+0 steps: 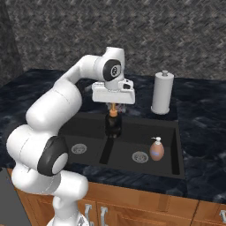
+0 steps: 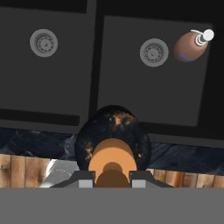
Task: Pick up the soap dispenser and soap dispenser from the sink, and place them back in the cabinet, and close the cabinet doors.
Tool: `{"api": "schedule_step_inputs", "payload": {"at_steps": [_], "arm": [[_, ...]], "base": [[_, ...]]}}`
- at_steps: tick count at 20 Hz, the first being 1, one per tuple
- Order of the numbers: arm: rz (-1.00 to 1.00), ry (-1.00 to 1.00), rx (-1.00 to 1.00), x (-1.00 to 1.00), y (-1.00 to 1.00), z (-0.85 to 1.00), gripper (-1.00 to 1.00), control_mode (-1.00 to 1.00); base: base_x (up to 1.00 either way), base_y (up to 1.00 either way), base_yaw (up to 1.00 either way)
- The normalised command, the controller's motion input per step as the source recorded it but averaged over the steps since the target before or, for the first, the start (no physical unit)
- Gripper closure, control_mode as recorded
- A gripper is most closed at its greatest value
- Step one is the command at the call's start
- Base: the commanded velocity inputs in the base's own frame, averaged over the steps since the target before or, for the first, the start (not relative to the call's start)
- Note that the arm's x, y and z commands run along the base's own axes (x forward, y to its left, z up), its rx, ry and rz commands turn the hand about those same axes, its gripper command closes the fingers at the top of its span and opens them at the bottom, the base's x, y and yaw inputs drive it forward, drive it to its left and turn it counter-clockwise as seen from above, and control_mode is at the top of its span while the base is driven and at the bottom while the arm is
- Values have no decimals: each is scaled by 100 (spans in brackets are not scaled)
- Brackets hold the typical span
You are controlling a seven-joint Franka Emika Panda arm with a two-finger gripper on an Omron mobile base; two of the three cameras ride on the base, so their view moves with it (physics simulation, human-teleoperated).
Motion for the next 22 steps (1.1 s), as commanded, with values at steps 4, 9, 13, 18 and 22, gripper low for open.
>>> {"api": "schedule_step_inputs", "payload": {"at_steps": [4, 9, 13, 18, 22], "arm": [[2, 0, -3, -27, 30, 33, 100, -100], [1, 0, -4, -19, 37, 25, 100, -100], [0, 0, -4, -18, 39, 29, 100, -100], [0, 0, -1, -22, 28, 40, 100, -100], [0, 0, 0, -7, 7, 30, 100, -100]], "base": [[0, 0, 0], [0, 0, 0], [0, 0, 0], [0, 0, 0], [0, 0, 0]]}}
